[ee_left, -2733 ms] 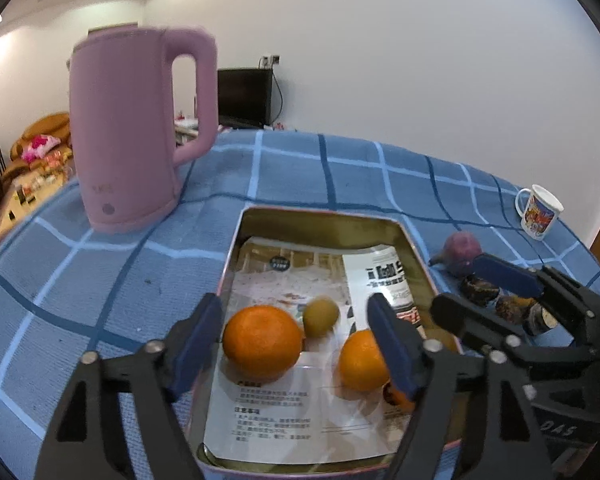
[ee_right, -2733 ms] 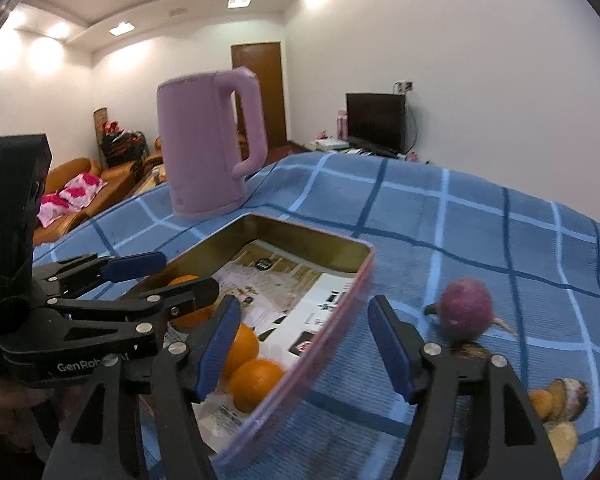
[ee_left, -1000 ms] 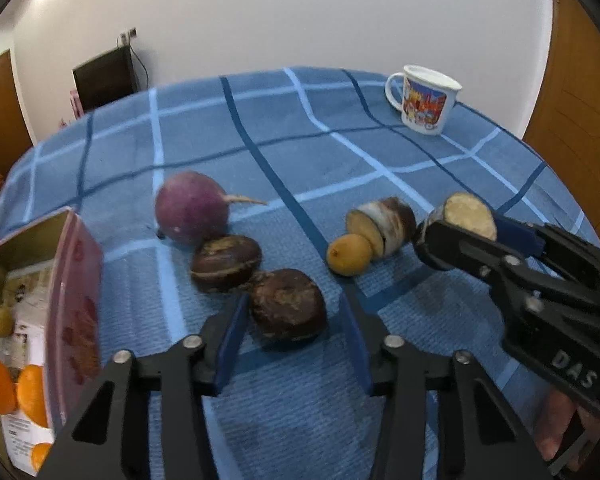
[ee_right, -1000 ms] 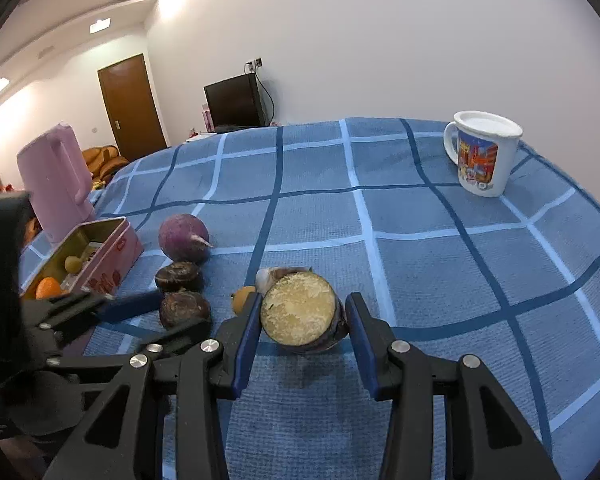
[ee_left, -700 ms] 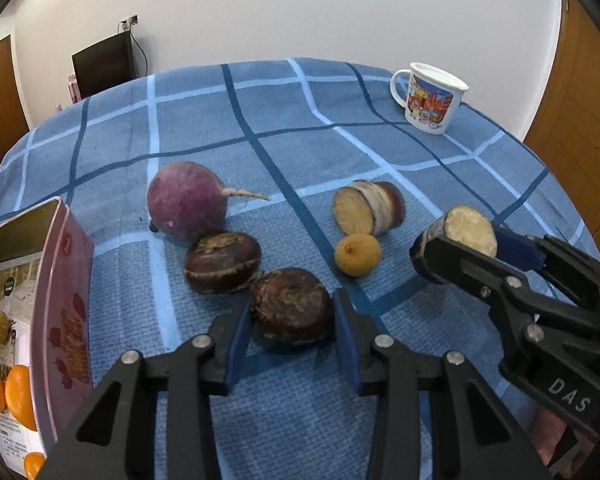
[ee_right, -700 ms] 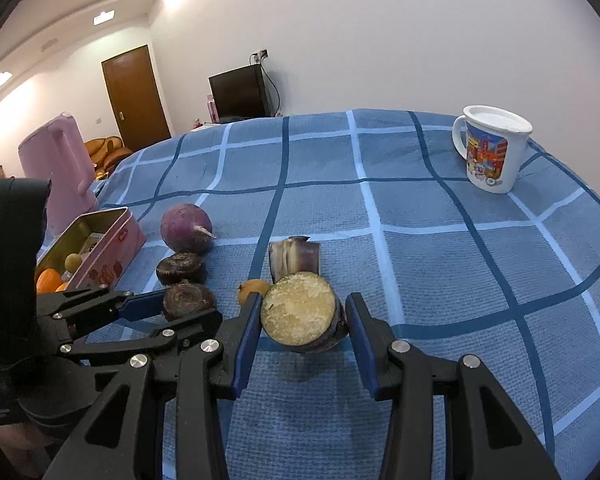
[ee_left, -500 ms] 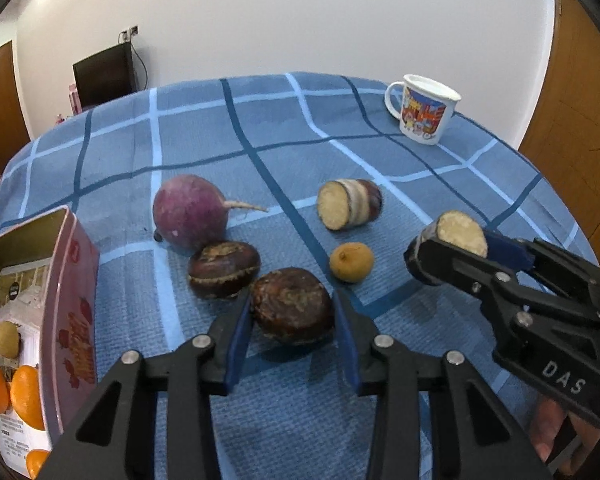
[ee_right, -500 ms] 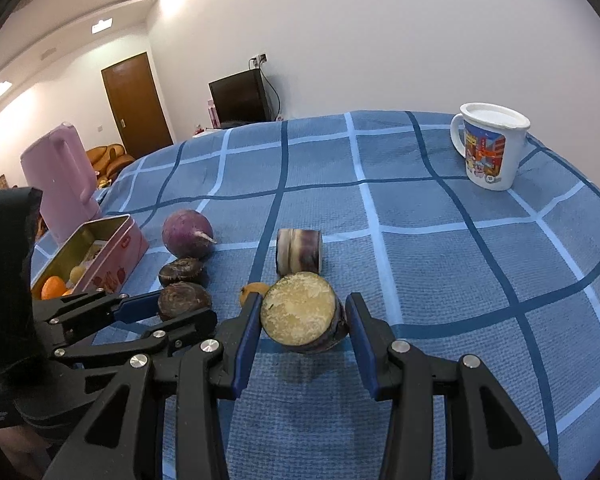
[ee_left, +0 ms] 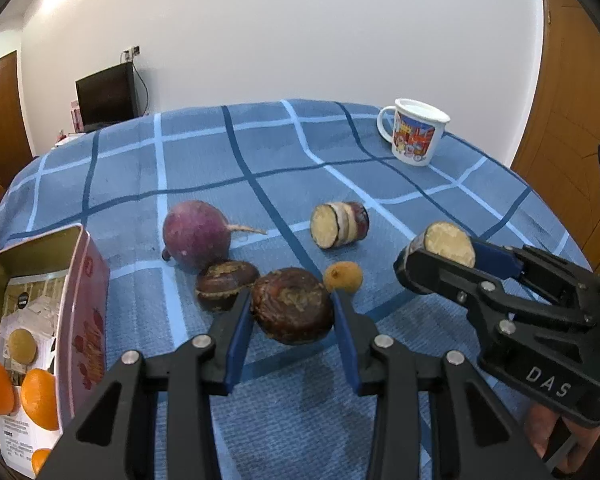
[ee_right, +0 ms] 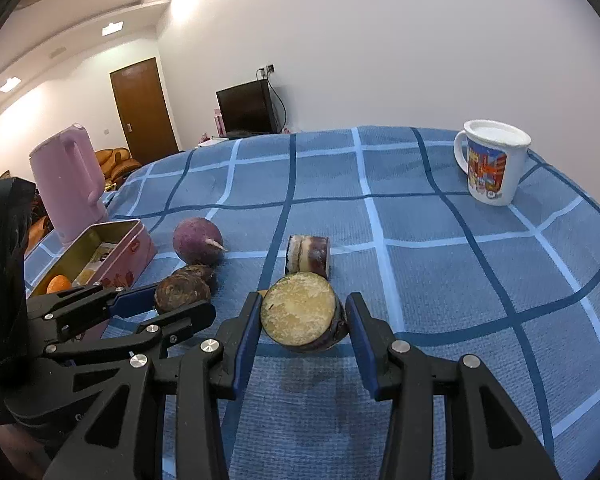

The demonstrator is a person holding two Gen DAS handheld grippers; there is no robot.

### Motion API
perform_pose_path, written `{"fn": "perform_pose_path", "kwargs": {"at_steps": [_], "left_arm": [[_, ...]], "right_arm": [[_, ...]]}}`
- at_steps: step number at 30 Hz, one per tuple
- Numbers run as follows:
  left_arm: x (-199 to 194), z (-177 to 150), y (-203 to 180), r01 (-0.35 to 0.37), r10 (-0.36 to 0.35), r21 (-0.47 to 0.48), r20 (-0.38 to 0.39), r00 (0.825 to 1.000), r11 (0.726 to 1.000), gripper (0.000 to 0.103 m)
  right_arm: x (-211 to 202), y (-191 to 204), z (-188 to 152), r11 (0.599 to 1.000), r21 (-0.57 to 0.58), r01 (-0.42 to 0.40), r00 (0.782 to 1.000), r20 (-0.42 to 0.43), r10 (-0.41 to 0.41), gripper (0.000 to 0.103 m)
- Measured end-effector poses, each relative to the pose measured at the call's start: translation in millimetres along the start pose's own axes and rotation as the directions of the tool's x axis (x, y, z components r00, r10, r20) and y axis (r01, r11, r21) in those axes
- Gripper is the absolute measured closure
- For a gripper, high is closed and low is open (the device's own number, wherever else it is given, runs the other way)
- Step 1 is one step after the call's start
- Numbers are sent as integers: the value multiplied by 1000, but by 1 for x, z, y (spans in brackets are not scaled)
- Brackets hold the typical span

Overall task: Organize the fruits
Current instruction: 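Grasp a cut tuber slice with the right tool while the left grasps a dark brown fruit, then lift the tuber slice and dark brown fruit and carry them toward the tin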

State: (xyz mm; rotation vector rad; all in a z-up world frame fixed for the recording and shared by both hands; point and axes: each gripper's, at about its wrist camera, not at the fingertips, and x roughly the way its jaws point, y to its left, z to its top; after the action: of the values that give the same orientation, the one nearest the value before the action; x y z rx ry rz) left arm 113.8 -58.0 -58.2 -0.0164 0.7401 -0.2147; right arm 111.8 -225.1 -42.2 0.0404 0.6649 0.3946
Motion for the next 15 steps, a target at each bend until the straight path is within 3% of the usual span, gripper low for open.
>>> {"fn": "perform_pose_path", "kwargs": {"at_steps": [15], "left_arm": [[-16,-2,0,-17,16,8,86,996,1000,62]], "right_arm": [[-9,5,0,1000,-27,-11,999,49,12,58]]}}
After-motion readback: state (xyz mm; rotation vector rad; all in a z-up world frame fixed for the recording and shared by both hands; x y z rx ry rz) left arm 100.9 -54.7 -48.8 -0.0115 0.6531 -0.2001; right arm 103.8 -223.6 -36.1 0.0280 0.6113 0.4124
